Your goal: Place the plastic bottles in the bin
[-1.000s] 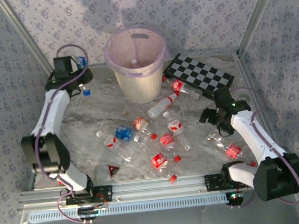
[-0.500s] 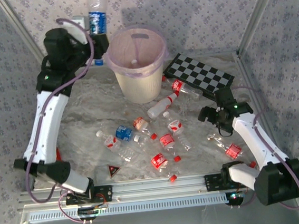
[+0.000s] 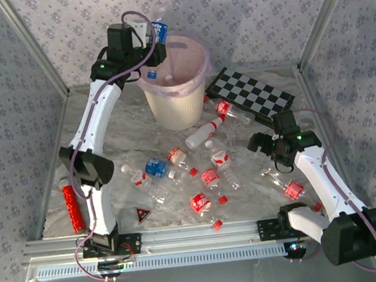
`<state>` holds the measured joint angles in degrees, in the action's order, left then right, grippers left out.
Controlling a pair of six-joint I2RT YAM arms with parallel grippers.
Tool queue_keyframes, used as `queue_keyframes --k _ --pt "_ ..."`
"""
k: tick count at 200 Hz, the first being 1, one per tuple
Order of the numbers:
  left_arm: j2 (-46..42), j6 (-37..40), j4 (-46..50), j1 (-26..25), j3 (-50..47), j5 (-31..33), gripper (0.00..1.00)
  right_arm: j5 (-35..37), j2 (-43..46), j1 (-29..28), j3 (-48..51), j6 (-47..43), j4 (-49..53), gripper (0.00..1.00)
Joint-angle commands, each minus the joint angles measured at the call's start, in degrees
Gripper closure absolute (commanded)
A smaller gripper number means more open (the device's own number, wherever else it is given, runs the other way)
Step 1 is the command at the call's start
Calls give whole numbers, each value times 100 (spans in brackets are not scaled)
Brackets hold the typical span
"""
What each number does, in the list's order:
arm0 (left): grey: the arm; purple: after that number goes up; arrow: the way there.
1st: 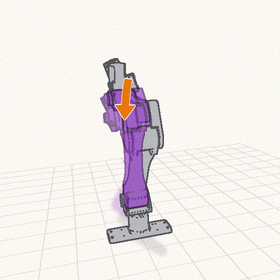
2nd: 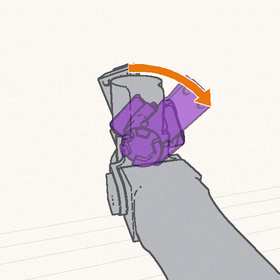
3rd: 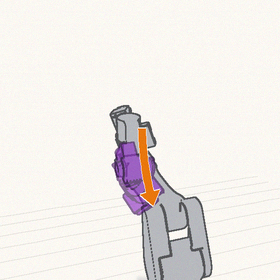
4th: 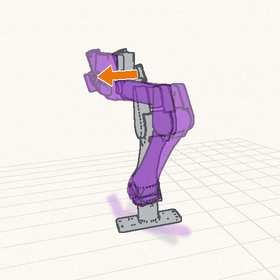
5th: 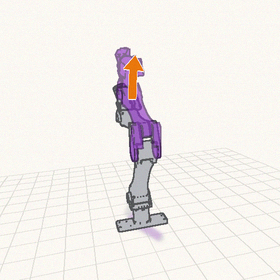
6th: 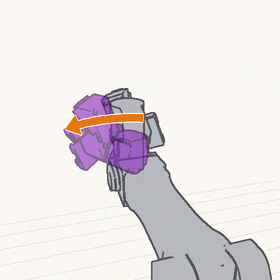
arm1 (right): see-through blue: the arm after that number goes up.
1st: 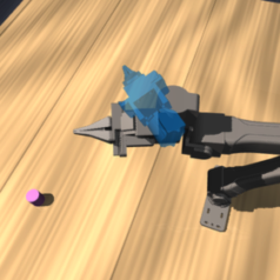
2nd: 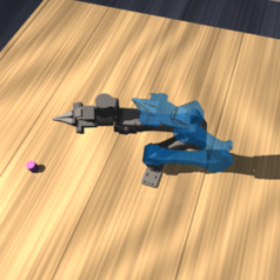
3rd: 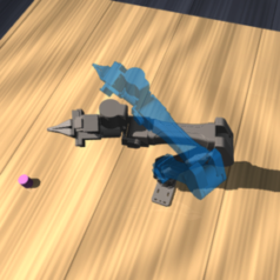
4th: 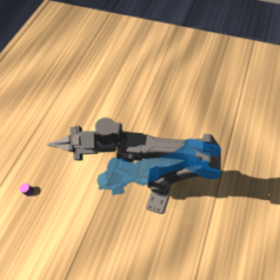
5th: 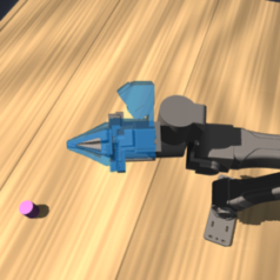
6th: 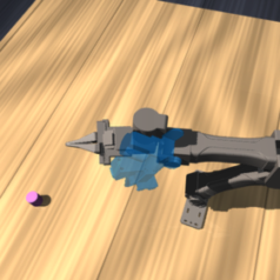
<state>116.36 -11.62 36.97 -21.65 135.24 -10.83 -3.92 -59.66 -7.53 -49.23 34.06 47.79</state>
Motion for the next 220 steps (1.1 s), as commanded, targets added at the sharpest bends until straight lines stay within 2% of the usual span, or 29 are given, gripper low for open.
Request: queue_keyframes --k 1,42,76,114,136,177,220 --pt "150 -94 126 -28 358 39 100 -49 86 -19 -23 13 106 0" --pt "487 3 482 -119 426 28 100 21 78 -5 40 -64 147 0" --pt "493 89 480 -190 20 107 100 39 68 27 30 -136 151 0" --pt "468 96 478 -216 -67 98 64 68 42 51 -36 -224 173 0" --pt "428 111 472 -231 -59 115 47 63 25 51 -23 -260 127 0" --pt "340 166 545 -243 10 129 28 62 90 53 -6 -333 47 0" --pt "228 177 610 -251 127 160 21 55 147 50 -151 -800 -59 0"
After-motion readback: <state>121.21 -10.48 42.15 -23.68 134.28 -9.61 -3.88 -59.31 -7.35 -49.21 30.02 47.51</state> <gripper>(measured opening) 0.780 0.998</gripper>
